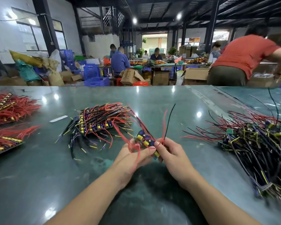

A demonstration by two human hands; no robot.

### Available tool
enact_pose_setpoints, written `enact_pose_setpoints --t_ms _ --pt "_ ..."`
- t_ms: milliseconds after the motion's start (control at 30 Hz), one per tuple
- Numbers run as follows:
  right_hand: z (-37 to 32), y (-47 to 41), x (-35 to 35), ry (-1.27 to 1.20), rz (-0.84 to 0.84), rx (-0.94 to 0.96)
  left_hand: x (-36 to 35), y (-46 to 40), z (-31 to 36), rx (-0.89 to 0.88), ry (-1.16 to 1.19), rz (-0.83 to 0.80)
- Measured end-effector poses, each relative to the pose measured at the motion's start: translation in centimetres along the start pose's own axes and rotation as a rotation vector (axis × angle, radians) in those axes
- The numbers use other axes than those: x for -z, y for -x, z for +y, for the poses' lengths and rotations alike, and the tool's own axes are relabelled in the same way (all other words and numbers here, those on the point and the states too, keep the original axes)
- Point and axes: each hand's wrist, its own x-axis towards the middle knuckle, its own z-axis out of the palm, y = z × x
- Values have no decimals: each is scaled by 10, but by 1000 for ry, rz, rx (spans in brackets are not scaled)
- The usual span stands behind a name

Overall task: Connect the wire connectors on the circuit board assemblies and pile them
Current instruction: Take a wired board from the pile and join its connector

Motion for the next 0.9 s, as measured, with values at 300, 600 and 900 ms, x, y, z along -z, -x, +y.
enact_pose_setpoints --t_ms 300,600,900 --pt "1 -1 4 -315 -24 -249 0 -4 -2 -81 145 108" --pt "-7 1 13 -437 -114 -183 3 -3 3 15 218 11" --pt "-4 0 15 -655 -66 -322 11 -10 8 -8 414 224"
